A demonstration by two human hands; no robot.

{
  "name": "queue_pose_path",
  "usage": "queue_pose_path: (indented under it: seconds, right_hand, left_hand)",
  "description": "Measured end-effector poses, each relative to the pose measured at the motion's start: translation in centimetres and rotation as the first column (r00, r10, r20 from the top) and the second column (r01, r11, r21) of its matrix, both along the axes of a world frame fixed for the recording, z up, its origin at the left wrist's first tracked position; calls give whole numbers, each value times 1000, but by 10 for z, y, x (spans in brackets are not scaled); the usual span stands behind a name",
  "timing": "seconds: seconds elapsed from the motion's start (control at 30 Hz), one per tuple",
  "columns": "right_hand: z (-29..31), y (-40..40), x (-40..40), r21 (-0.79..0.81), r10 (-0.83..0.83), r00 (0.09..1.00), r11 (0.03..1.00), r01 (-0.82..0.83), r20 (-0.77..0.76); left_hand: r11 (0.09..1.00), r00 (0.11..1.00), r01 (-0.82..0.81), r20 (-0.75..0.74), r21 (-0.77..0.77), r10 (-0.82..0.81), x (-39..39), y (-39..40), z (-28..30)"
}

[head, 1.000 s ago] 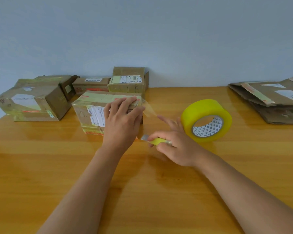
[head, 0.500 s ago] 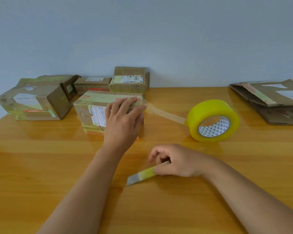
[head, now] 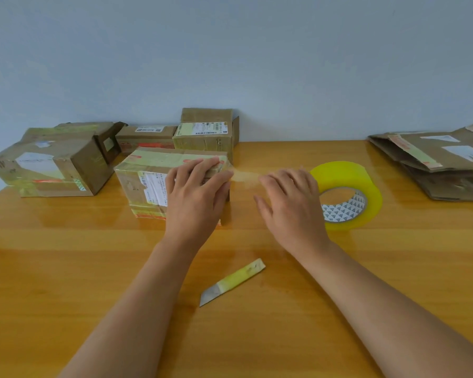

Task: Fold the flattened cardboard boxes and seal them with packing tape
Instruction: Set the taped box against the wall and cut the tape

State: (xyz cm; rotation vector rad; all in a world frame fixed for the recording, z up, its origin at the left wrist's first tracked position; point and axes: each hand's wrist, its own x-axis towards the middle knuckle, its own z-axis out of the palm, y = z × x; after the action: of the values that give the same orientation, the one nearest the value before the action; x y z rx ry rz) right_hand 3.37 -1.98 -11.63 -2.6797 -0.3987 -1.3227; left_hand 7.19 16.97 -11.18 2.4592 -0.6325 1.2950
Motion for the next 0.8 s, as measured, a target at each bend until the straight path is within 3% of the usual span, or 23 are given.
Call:
queue_pose_path:
  seconds: [0.17, 0.8]
  right_hand:
    - [0, -4, -1, 26, -55, 992, 998, 53, 110]
    - [-3, -10, 0, -13, 31, 998, 999, -30, 46]
  left_hand:
    - [1000, 1000, -3, 7, -7, 3, 0, -1, 0]
    - [999, 999, 36, -7, -21, -36, 0, 3, 2]
